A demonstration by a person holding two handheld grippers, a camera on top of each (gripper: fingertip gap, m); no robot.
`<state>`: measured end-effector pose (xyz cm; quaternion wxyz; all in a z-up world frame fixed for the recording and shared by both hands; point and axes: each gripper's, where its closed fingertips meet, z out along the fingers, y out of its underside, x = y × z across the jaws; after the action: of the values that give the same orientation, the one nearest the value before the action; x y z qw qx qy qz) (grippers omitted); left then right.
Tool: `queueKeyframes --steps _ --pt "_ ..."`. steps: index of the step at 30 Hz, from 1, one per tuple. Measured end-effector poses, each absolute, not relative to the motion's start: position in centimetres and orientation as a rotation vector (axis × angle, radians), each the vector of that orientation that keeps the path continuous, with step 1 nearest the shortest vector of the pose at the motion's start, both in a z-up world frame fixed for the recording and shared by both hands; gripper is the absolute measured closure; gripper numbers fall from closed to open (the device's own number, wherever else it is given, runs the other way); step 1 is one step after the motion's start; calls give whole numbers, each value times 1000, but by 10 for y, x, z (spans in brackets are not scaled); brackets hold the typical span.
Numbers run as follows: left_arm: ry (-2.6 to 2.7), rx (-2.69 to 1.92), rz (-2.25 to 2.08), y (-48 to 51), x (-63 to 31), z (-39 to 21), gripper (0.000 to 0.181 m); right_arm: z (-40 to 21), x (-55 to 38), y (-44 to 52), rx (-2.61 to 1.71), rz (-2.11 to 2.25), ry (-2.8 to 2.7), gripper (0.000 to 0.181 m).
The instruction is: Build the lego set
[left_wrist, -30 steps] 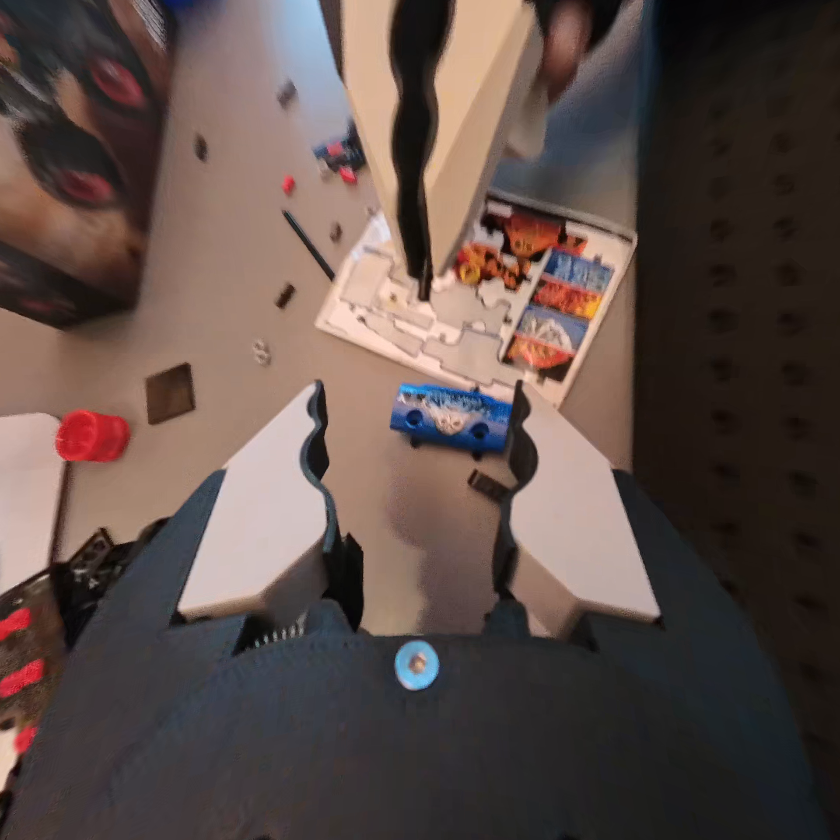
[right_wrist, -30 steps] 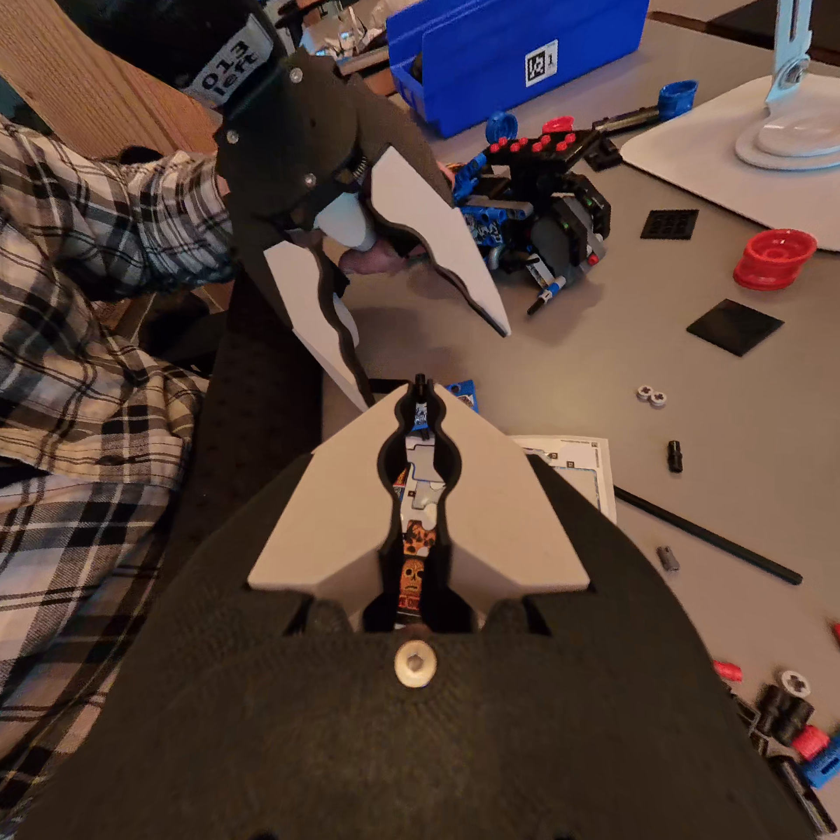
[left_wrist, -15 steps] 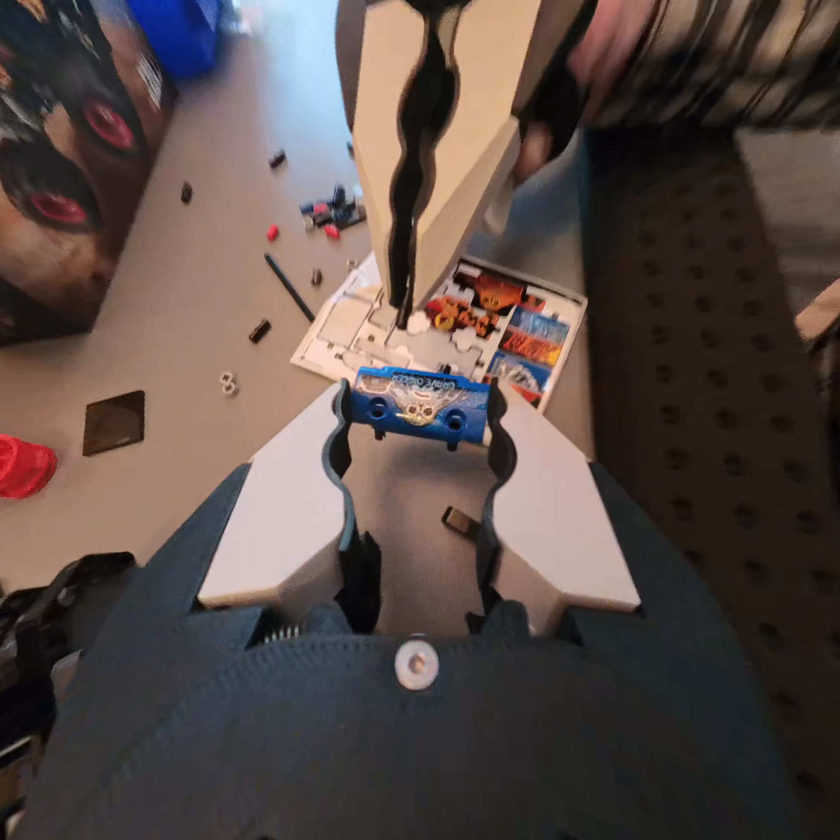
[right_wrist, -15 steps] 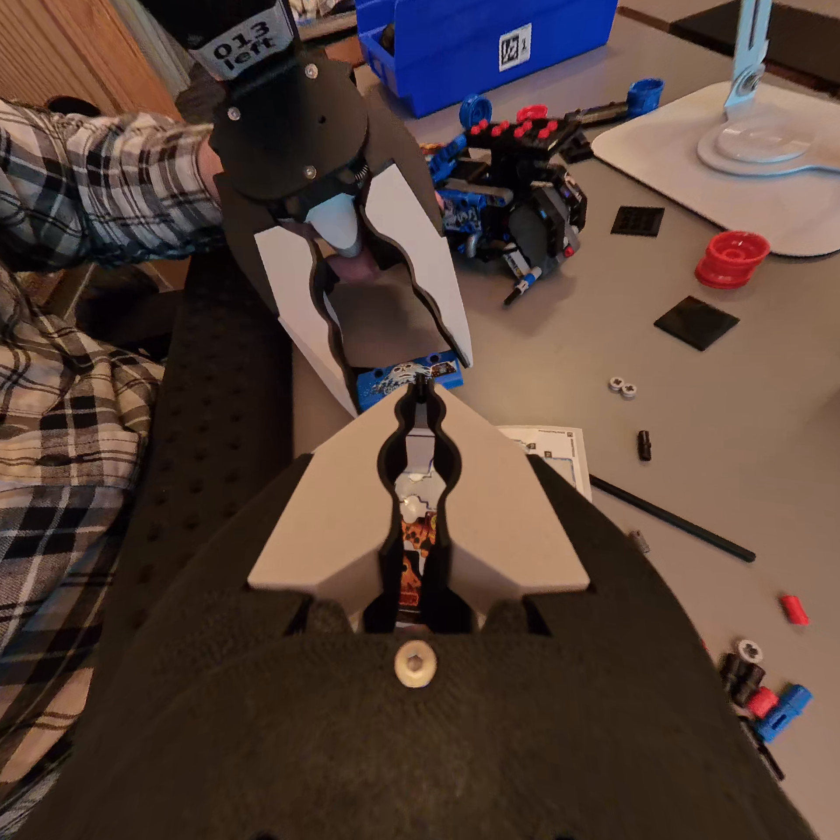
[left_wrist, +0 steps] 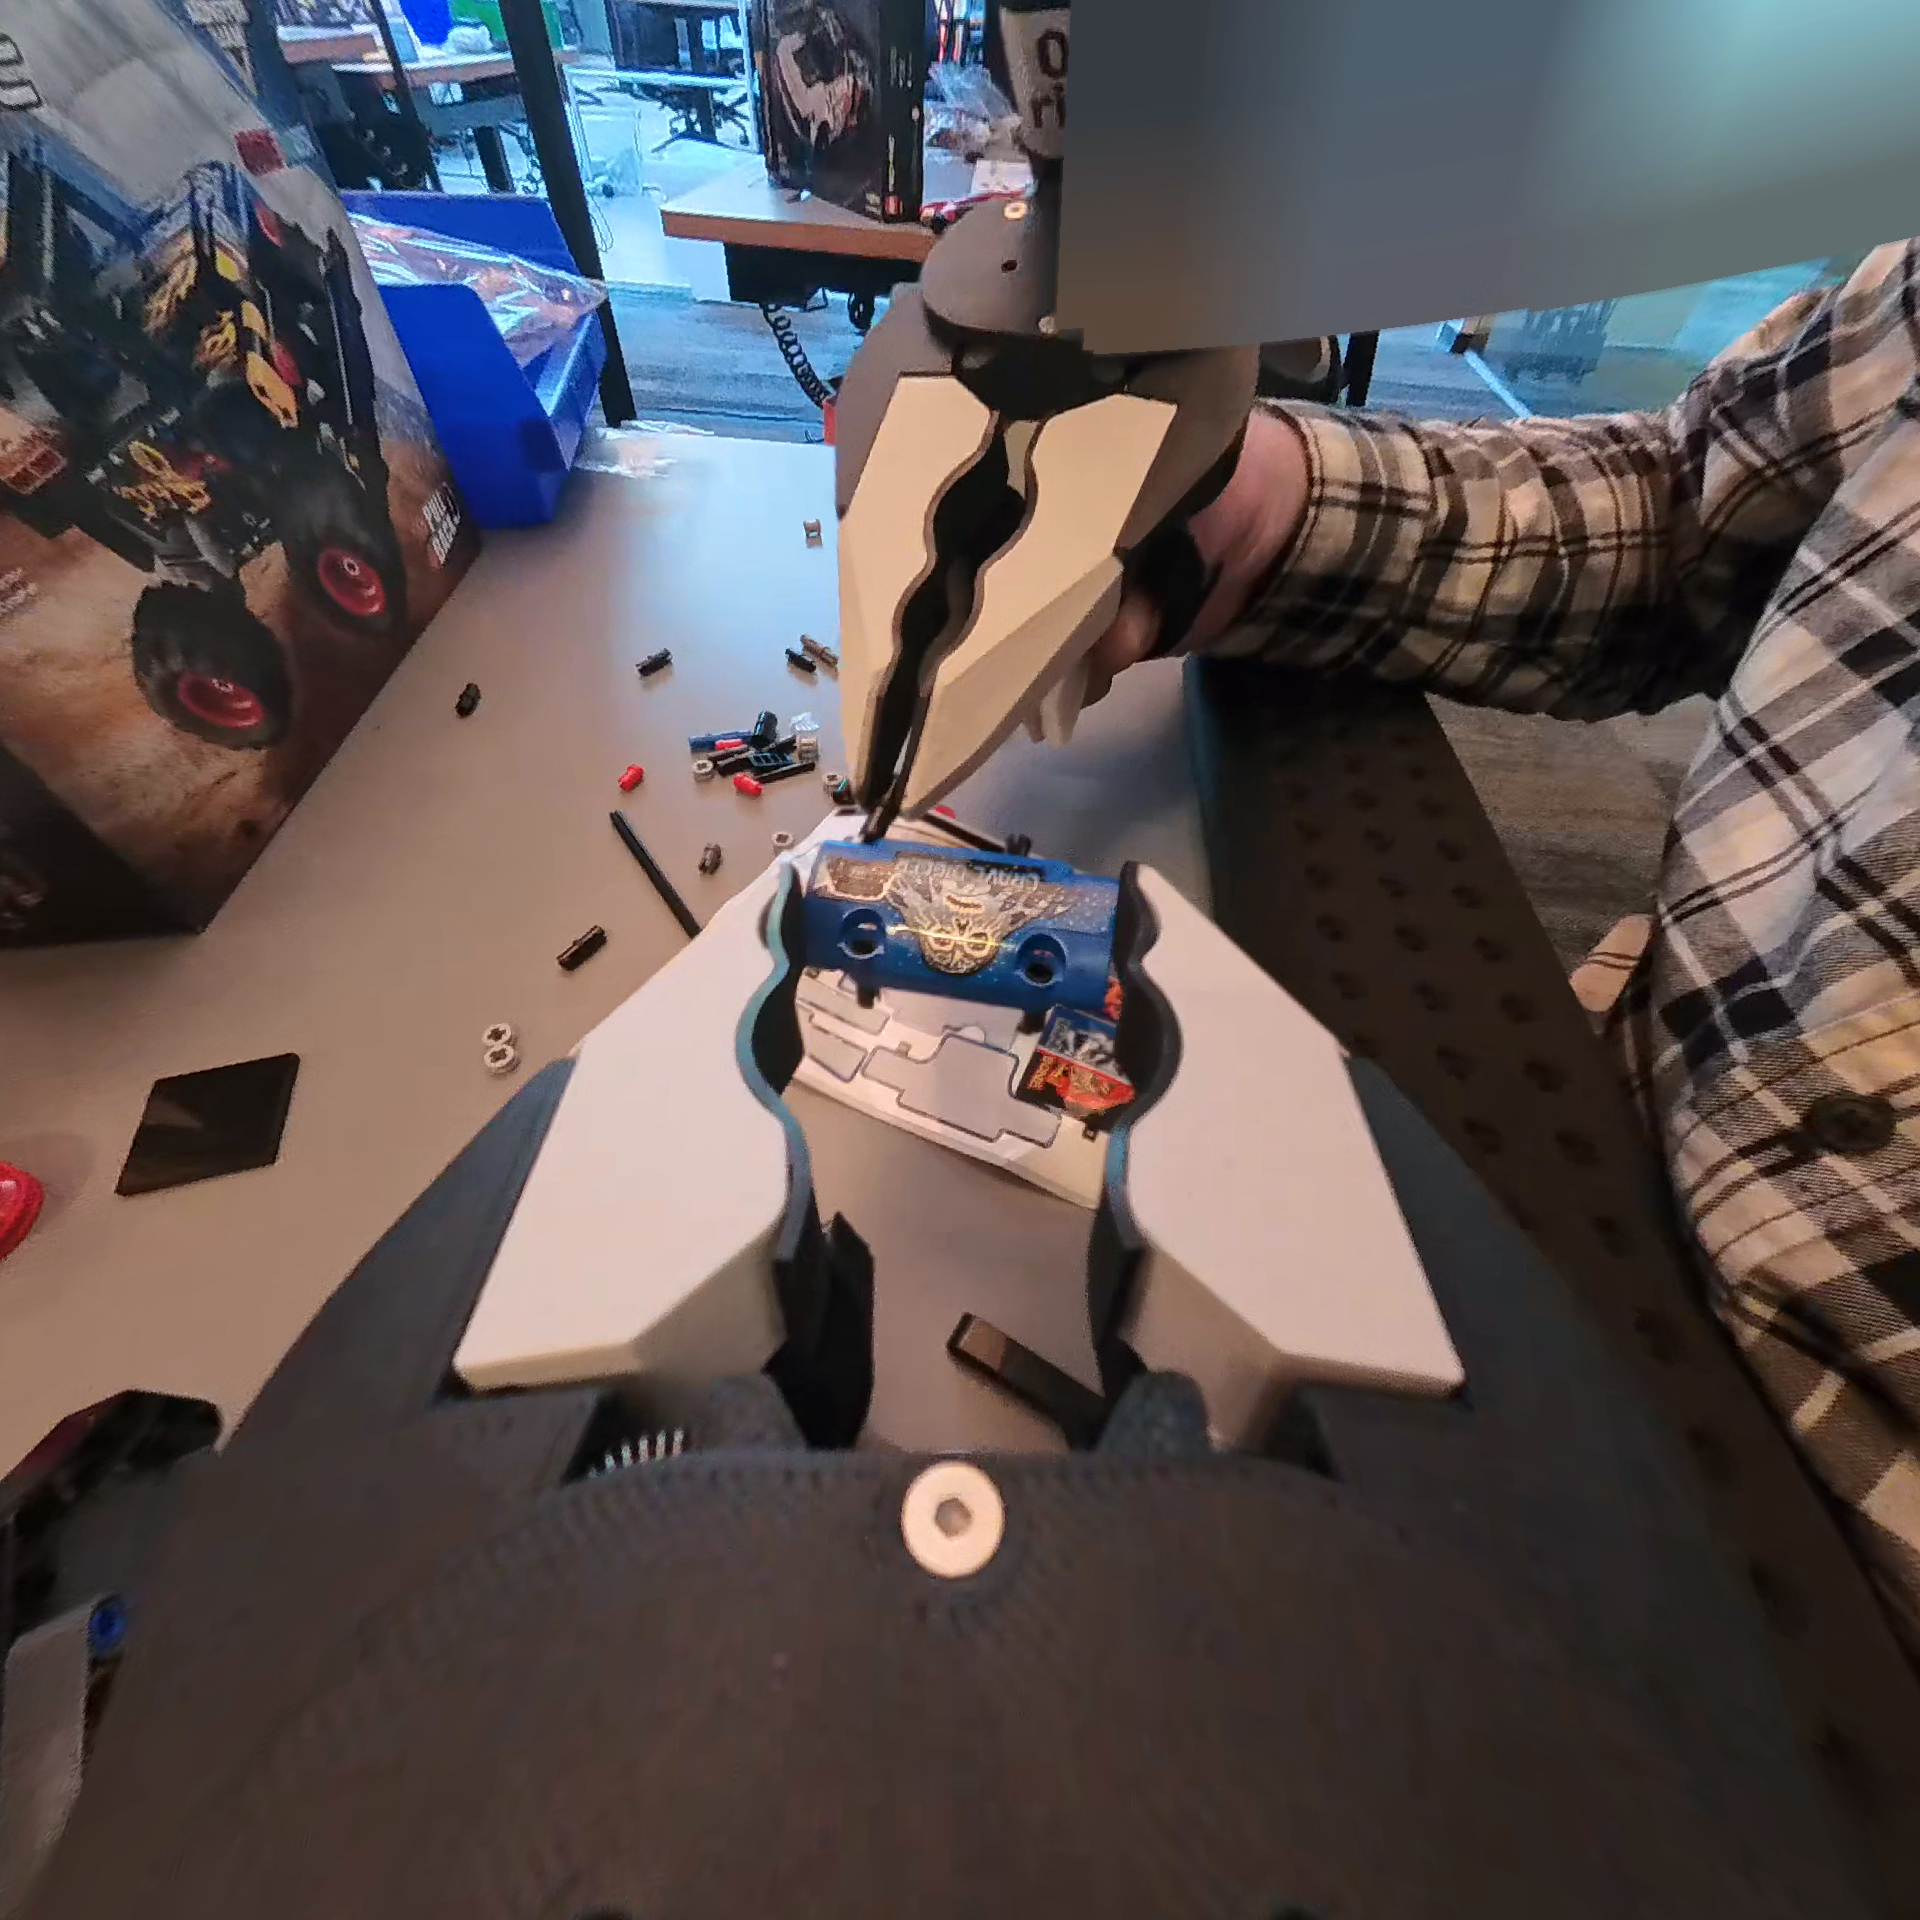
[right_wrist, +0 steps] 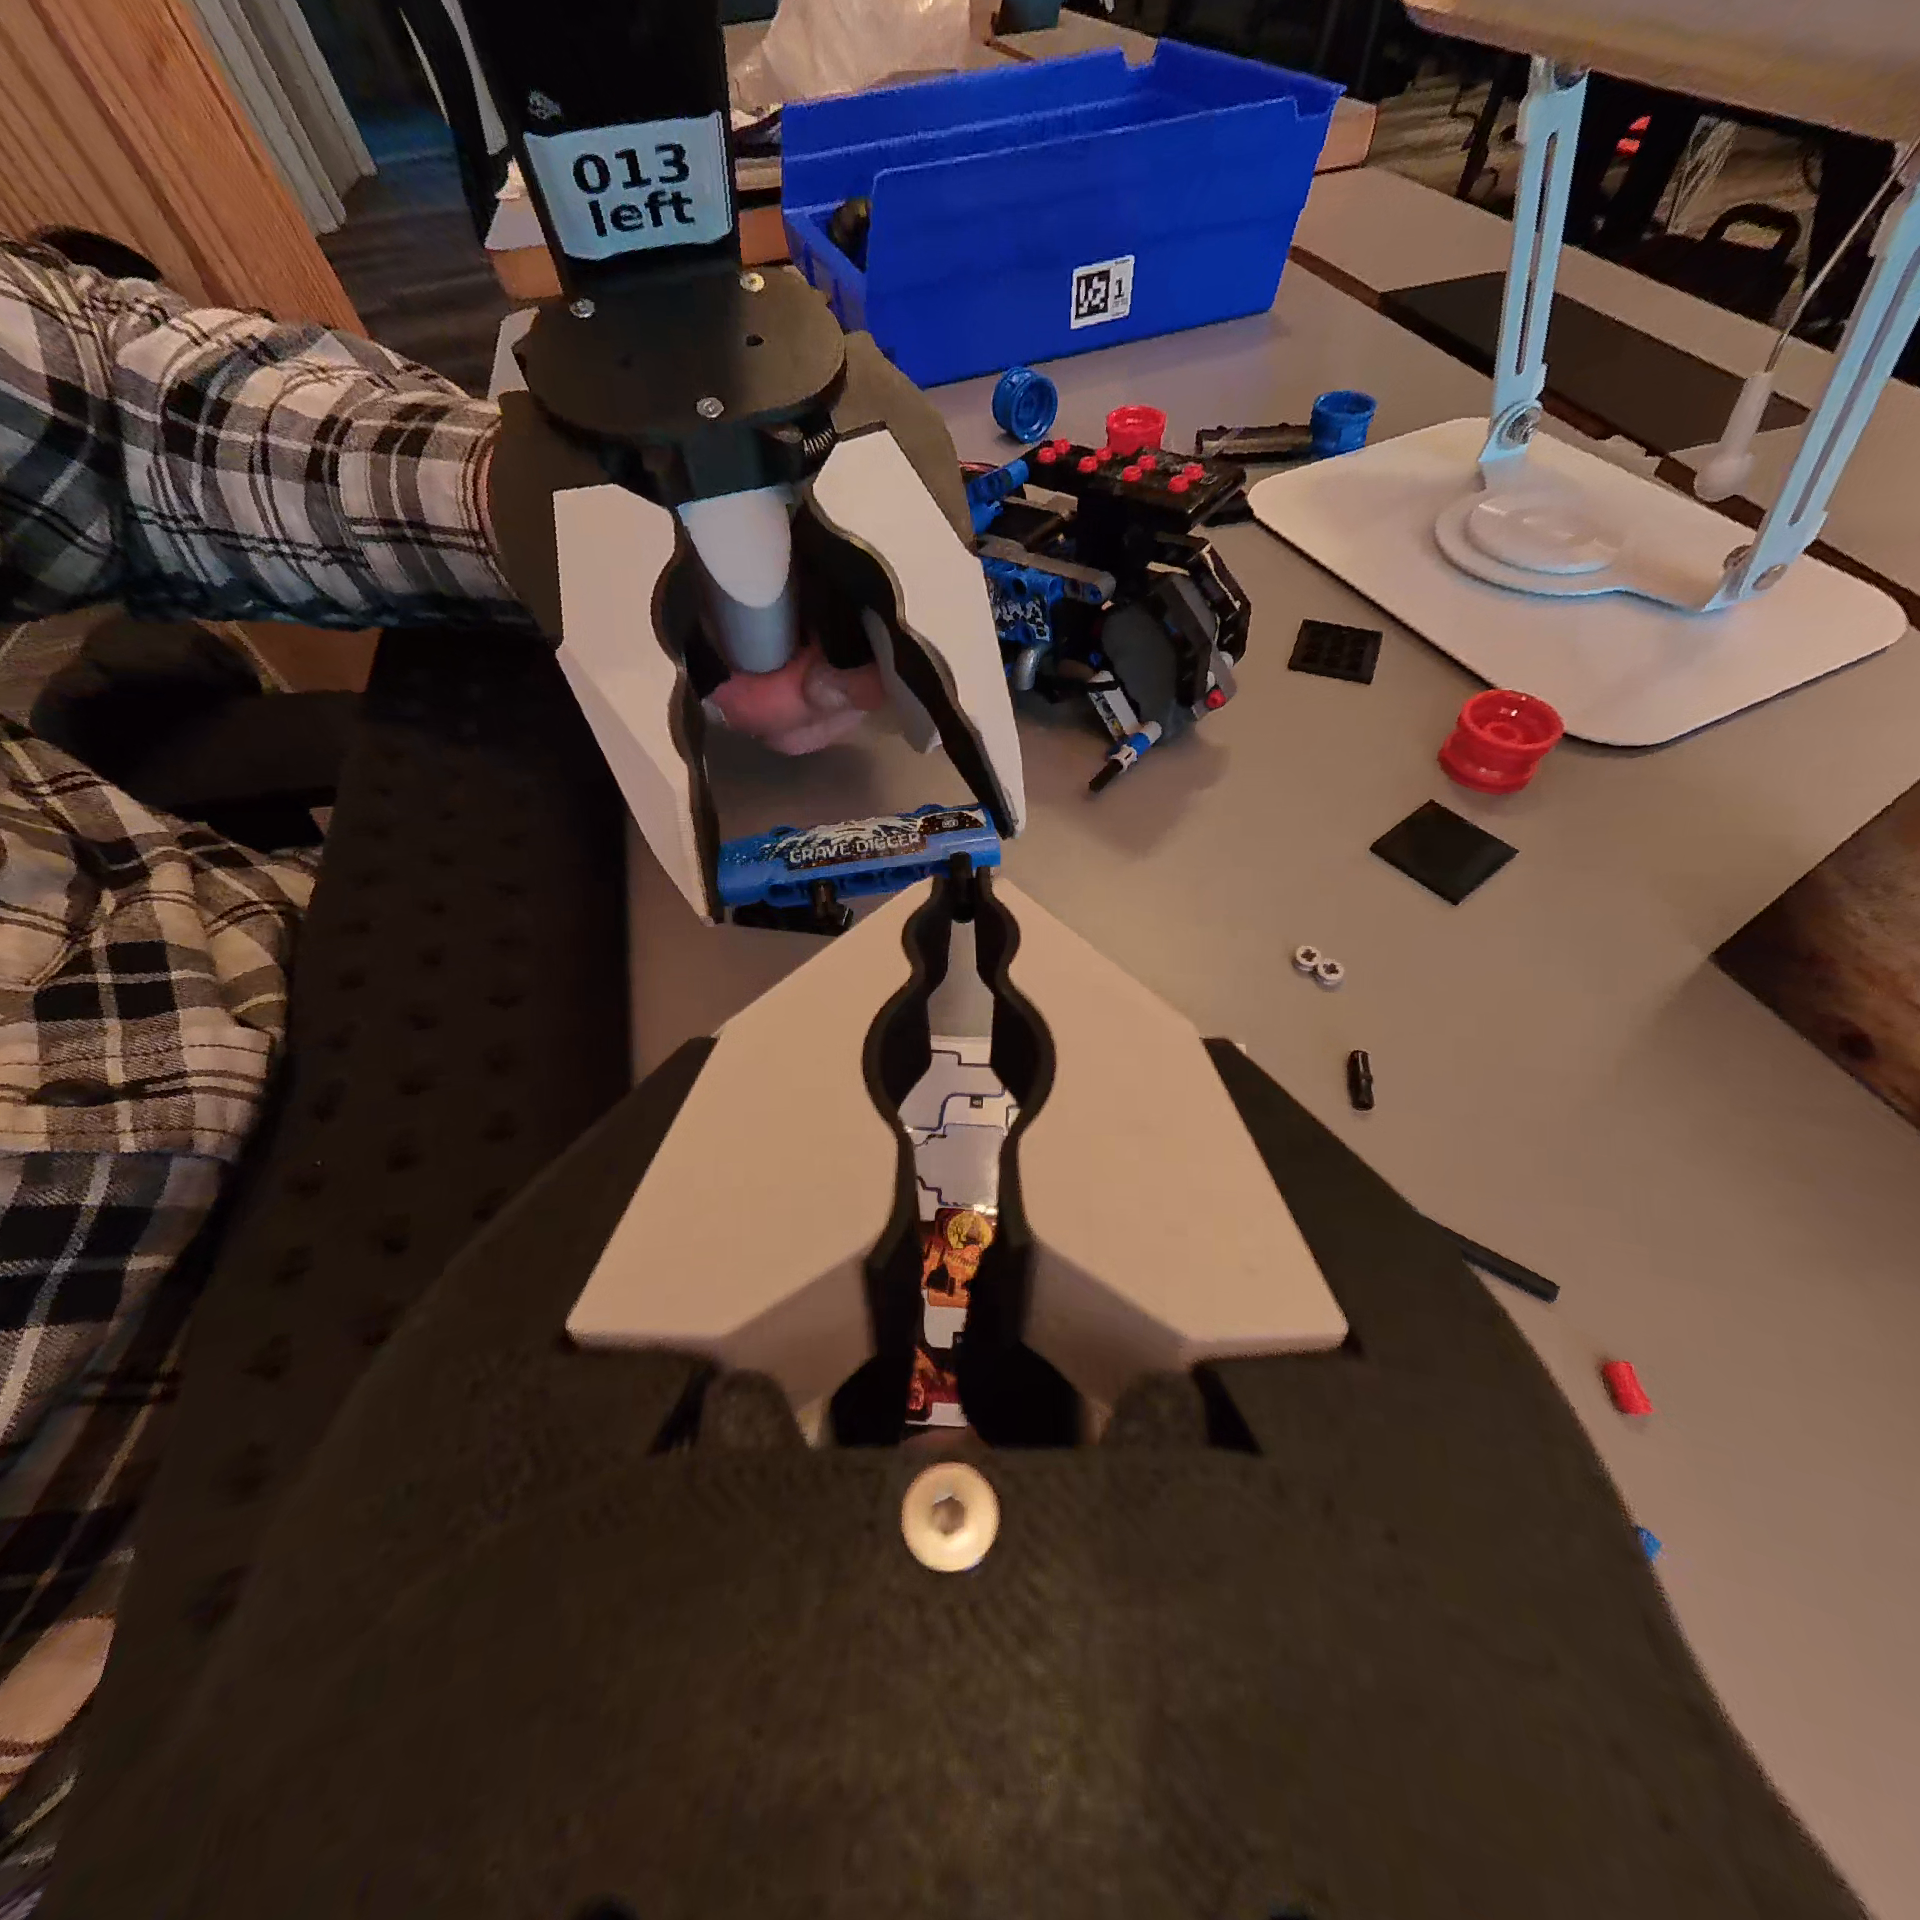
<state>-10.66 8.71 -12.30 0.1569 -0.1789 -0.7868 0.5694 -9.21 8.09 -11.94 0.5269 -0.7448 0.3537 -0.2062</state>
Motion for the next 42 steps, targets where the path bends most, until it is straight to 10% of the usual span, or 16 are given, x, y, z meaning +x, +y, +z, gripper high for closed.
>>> queueKeyframes --steps 20,21,42 --pt "-2134 -479 1728 86 -111 -100 124 -106 -98 86 -1741 -500 764 179" --pt "-2068 -537 1730 93 -120 -93 181 -107 -98 88 -1745 -501 754 179" --pt "-2786 -593 1531 69 -69 -126 145 -109 -96 50 -1689 -519 849 179"
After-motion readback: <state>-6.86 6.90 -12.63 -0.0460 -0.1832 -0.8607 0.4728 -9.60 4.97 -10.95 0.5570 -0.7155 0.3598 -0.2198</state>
